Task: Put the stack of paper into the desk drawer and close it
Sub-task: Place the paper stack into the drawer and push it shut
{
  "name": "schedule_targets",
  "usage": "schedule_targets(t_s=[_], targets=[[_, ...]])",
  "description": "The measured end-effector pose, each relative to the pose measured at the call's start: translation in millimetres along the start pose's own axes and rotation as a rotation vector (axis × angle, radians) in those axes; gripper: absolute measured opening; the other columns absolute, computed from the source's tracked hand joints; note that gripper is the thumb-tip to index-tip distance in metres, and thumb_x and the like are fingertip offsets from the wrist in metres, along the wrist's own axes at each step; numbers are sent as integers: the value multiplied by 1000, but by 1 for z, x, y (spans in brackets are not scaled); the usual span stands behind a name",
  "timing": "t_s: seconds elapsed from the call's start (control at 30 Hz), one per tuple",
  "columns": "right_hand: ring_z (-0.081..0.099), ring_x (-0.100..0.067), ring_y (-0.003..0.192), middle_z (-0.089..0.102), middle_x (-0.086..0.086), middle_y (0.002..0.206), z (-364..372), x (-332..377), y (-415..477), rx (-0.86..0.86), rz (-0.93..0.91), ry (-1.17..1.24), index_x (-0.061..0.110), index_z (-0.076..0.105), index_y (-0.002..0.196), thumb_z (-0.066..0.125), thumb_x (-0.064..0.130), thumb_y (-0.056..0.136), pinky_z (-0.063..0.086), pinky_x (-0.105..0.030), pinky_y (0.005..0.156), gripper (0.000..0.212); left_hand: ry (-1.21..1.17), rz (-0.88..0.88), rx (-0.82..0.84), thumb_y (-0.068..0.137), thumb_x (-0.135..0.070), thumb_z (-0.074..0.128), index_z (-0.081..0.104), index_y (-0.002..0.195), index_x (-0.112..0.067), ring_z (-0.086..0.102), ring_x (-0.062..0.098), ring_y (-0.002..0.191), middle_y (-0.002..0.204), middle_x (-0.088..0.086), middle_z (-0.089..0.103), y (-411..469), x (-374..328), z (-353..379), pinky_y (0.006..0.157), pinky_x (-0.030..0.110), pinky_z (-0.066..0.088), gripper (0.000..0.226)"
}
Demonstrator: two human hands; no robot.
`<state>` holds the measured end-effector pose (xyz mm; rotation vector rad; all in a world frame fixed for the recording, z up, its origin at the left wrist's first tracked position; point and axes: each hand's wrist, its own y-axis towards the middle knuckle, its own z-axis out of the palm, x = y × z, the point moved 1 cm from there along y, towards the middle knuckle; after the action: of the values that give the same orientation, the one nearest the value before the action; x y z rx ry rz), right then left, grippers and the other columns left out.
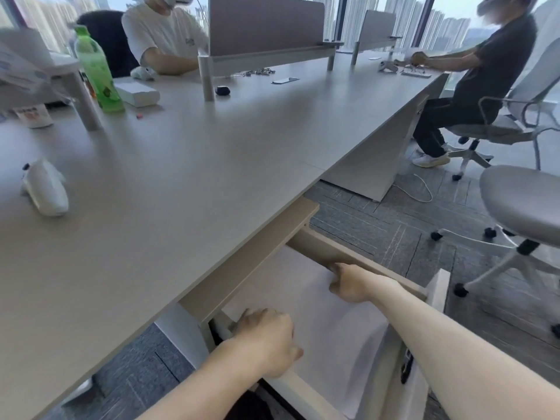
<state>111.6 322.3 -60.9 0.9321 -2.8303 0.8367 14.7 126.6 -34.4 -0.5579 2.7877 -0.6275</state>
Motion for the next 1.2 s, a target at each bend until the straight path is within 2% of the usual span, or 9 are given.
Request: schedule_targets(t_s=[0.17,0.37,0.57,0.67,0.77,0.87,0.93,1.07,1.2], targets=[[52,-38,136,49,-20,150,25,-1,2,-68,-40,-86,7,28,158,45,20,99,47,-39,104,63,11,16,91,92,-57,44,64,123,-17,57,34,120,133,12,60,7,-1,1,92,38,45,55],[48,-30,140,47,-5,150,0,-4,-46,-182,-105,-93,14,36,155,54,38,98,46,-42,107,65,-1,53,106,92,-55,45,67,119,-20,61,32,113,126,8,65,7,4,0,87,37,47,49],[66,-16,88,67,5,95,-27,-78,-168,-880,38,312,21,65,106,65,30,96,49,-34,76,14,-122,332,-141,96,-53,48,58,131,-29,57,19,123,137,-6,57,-25,0,-31,102,39,46,43],[74,-25,79,72,-1,92,-2,-102,-190,-659,287,604,22,61,105,60,44,97,58,-40,72,24,-223,503,-390,97,-47,52,60,128,-33,57,5,118,129,-17,62,-55,8,-69,101,30,45,35],[79,-20,72,76,0,103,34,-102,-179,-452,331,762,21,66,113,62,45,96,60,-35,67,29,-359,476,-593,96,-40,58,64,124,-34,58,-5,113,121,-23,64,-74,37,-77,99,21,45,29],[79,-19,78,81,3,98,50,-91,-171,-514,265,814,22,74,103,64,34,97,60,-41,80,17,-519,267,-576,98,-36,55,55,137,-29,49,-2,128,136,-20,56,-82,69,-38,109,25,39,39],[74,-16,75,81,2,86,49,-82,-173,-521,259,790,20,77,90,61,32,99,53,-34,73,22,-551,159,-522,100,-37,50,44,146,-27,38,4,140,148,-18,45,-87,79,-11,116,28,32,47],[67,-21,64,78,3,68,48,-75,-165,-525,256,739,18,77,74,58,34,101,41,-34,64,36,-649,88,-553,103,-36,45,34,152,-26,27,0,143,154,-19,34,-97,76,5,116,21,20,51],[70,-26,70,79,-7,72,46,-58,-146,-527,227,736,17,78,75,57,37,101,44,-36,66,39,-703,48,-578,103,-35,45,34,152,-26,30,3,143,157,-14,37,-101,76,8,118,28,25,51]])
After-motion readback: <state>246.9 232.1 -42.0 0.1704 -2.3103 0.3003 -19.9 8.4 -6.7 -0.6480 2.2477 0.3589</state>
